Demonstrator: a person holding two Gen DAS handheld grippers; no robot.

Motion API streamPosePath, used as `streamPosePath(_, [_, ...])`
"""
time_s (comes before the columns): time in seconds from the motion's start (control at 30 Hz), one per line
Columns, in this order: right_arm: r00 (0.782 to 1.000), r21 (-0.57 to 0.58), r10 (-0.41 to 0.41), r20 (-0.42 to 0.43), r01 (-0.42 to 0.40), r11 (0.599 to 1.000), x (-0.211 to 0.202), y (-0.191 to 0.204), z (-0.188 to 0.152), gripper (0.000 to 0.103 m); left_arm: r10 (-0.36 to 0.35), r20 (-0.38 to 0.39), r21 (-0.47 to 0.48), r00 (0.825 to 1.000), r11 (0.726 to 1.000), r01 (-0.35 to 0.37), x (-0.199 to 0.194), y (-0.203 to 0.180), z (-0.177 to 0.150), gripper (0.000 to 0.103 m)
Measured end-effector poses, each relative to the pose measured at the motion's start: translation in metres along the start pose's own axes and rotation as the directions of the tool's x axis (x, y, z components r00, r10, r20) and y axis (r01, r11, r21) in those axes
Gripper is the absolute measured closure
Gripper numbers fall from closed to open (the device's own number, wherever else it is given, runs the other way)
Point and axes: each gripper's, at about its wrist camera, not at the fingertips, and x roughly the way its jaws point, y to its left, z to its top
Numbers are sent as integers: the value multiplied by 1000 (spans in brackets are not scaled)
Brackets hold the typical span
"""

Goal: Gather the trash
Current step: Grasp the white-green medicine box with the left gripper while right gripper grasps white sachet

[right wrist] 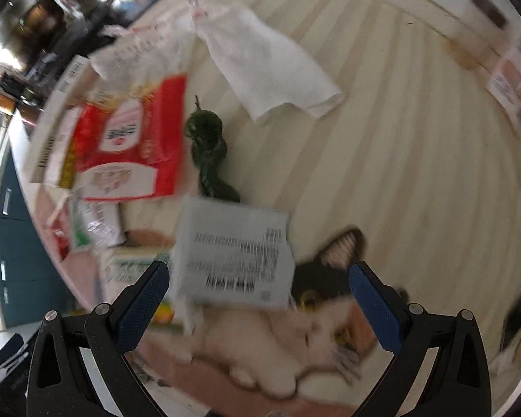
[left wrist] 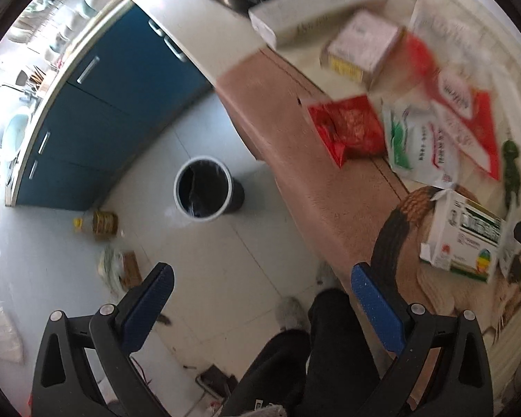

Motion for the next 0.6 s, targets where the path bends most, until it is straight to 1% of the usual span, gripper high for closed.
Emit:
streamPosePath(0.03, [1000, -5, 8, -27, -8, 1000, 12, 3, 5, 6, 6, -11, -1, 1000, 1000, -6, 2, -5, 3, 0])
streamPosePath(0.07, [998, -7, 23, -55, -23, 1000, 23, 5, 8, 7, 9, -17, -1, 1000, 1000, -9, 3, -8, 4, 0])
streamPosePath(0.1, [996, 0, 66, -52, -66, 998, 26, 6, 9, 10, 8, -20, 0, 1000, 1000, -8, 2, -12, 5, 0])
streamPosePath(0.17, [994, 0, 110, -24, -110, 994, 30, 9, 11, 25, 6, -32, 4, 999, 1000, -5, 0, -20, 6, 0])
streamPosePath(0.2, [992, 4, 128, -20, -128, 992, 30, 10, 12, 45, 2, -37, 8, 999, 1000, -1, -3, -23, 6, 0])
streamPosePath(0.23, [988, 19, 152, -17, -152, 988, 30, 10, 13, 70, -2, -38, 13, 999, 1000, 3, -5, -26, 7, 0])
streamPosePath(0.27, [987, 25, 158, -15, -158, 987, 30, 11, 15, 86, -6, -38, 22, 999, 1000, 7, -8, -30, 8, 0])
streamPosePath(0.3, [990, 19, 137, -23, -137, 990, 32, 11, 15, 97, -10, -39, 32, 999, 999, 11, -11, -36, 9, 0])
streamPosePath(0.37, [985, 42, 170, -32, -169, 985, 35, 4, 13, 97, -30, -58, 43, 998, 999, 32, -18, -46, 9, 0])
streamPosePath(0.43, [984, 56, 179, -25, -177, 983, 33, -5, 11, 97, -89, -87, 32, 992, 995, 92, -13, -57, 11, 0])
streamPosePath(0.5, [983, 77, 182, -12, -181, 980, 25, -18, 9, 97, -141, -126, 11, 982, 990, 144, -18, -66, 12, 0])
streamPosePath(0.57, [984, 103, 176, 15, -177, 979, 19, -36, 6, 102, -199, -164, -18, 966, 980, 199, -23, -80, 16, 0])
streamPosePath(0.6, [985, 110, 170, 24, -171, 979, 14, -42, 6, 102, -221, -178, -28, 959, 975, 220, -25, -87, 19, 0])
